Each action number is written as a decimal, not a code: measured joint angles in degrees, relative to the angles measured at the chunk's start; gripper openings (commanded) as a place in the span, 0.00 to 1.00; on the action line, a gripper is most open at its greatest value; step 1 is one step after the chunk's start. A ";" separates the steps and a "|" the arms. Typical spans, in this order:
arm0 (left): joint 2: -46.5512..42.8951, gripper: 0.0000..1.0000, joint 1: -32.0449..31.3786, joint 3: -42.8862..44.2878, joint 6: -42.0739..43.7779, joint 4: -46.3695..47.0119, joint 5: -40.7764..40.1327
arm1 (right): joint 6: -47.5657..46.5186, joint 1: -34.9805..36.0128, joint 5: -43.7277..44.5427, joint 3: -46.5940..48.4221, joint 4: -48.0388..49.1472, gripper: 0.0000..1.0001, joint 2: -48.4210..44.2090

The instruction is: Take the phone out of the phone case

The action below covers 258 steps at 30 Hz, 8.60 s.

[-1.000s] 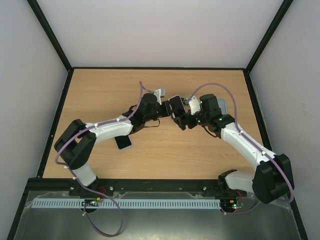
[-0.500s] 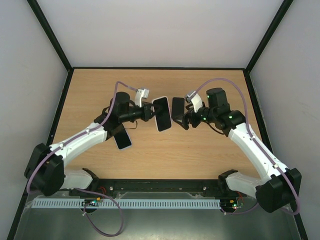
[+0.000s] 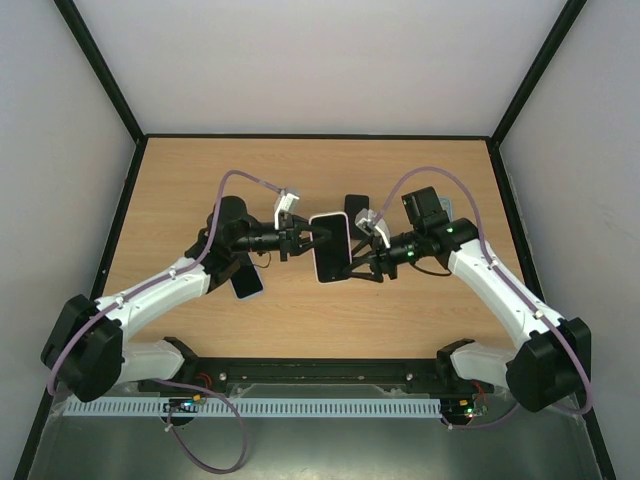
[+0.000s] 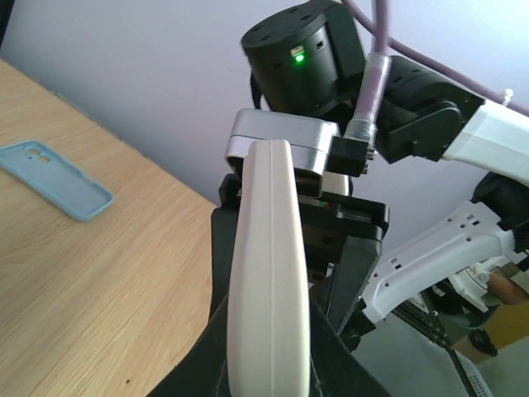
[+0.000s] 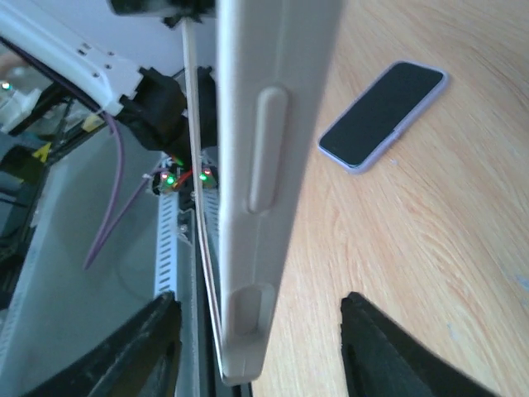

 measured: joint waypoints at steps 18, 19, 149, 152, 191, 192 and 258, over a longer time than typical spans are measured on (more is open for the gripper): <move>-1.31 0.50 -1.90 1.99 9.77 -8.85 0.22 | -4.72 0.31 -1.42 1.95 -7.52 0.02 1.36; -1.46 0.47 -2.10 2.32 11.15 -10.62 0.15 | -5.49 0.31 -0.74 2.43 -8.66 0.02 1.53; 4.15 0.03 2.51 9.16 1.75 -10.36 17.81 | 10.43 -2.10 -5.90 0.57 3.48 0.67 1.38; 5.03 0.03 2.34 10.36 3.63 -12.31 18.47 | 11.37 -2.32 -5.90 0.57 4.20 0.67 1.38; 2.64 0.68 -15.06 7.28 10.27 -21.73 -58.51 | 45.09 -5.99 19.61 -14.86 27.26 0.02 8.85; 3.17 0.68 -17.14 6.97 11.54 -21.81 -60.72 | 46.05 -6.08 21.94 -14.40 25.90 0.02 8.85; 48.11 0.31 -33.05 21.73 41.48 2.23 -73.92 | 51.87 -16.13 37.27 -11.69 12.07 0.02 13.51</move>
